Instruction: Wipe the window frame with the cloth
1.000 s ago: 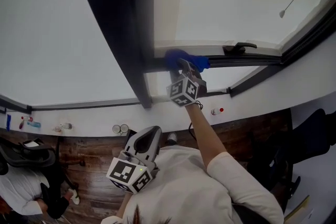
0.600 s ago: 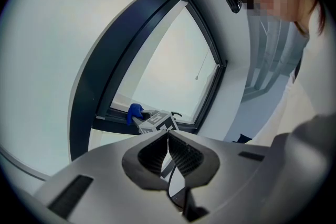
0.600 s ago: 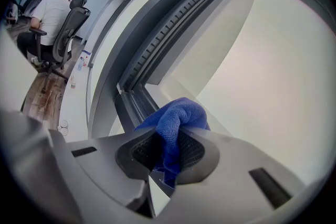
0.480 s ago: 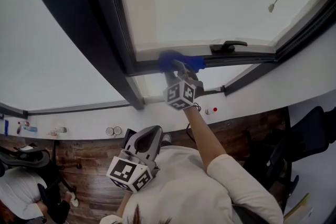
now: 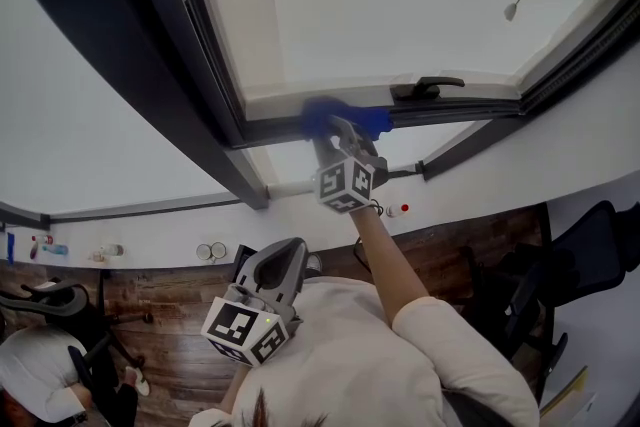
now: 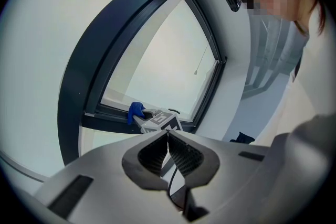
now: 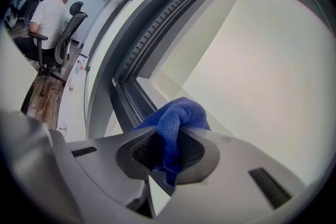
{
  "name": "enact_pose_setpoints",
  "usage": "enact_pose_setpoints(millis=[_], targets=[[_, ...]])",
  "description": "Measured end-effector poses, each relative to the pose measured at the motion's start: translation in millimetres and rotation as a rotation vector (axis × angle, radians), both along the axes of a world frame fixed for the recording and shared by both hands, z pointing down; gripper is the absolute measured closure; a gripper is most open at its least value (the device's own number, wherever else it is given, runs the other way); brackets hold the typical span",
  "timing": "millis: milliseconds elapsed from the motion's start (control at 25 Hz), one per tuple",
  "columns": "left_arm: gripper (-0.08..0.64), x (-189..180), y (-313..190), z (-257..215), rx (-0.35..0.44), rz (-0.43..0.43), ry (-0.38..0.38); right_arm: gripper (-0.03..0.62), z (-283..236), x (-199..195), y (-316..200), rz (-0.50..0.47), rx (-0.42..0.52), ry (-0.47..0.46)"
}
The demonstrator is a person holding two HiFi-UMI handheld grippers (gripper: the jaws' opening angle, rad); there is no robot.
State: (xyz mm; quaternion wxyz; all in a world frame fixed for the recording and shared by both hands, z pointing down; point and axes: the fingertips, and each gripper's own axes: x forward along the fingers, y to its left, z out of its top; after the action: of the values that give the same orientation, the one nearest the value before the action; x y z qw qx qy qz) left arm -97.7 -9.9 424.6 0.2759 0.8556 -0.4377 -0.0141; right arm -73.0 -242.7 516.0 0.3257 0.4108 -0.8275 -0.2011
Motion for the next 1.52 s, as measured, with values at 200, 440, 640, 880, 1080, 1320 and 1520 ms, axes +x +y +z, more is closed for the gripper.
enact_pose_setpoints(millis=[200, 440, 640, 880, 1080, 1320, 1520], targets=[[0.549, 3, -2, 1, -0.002, 0.004, 0.001, 0.537, -2, 12, -4, 0.026, -0.019, -0.053], [0.549, 5, -2, 1, 0.000, 0.011, -0.003, 0.537, -5, 25, -6, 0.061, -0.050, -0.139], [0.549, 4, -1, 1, 0.005, 0.012, -0.005, 0.537, -4, 40, -9, 0.099, -0.067, -0.174], [0.549, -1, 2, -2, 0.010, 0.002, -0.003, 0.537, -6, 61, -12, 0.152, -0.072, -0.205], [0.549, -6, 5, -1, 0.011, -0.007, -0.004, 0.537, -5, 78, -16, 0.193, -0.079, -0.225], [0.549, -10, 7, -1, 0.013, -0.012, -0.008, 0.537, -4, 99, -19, 0.246, -0.078, -0.236], [0.549, -14, 9, -2, 0.017, -0.028, -0.010, 0.537, -3, 123, -23, 0.318, -0.084, -0.289]])
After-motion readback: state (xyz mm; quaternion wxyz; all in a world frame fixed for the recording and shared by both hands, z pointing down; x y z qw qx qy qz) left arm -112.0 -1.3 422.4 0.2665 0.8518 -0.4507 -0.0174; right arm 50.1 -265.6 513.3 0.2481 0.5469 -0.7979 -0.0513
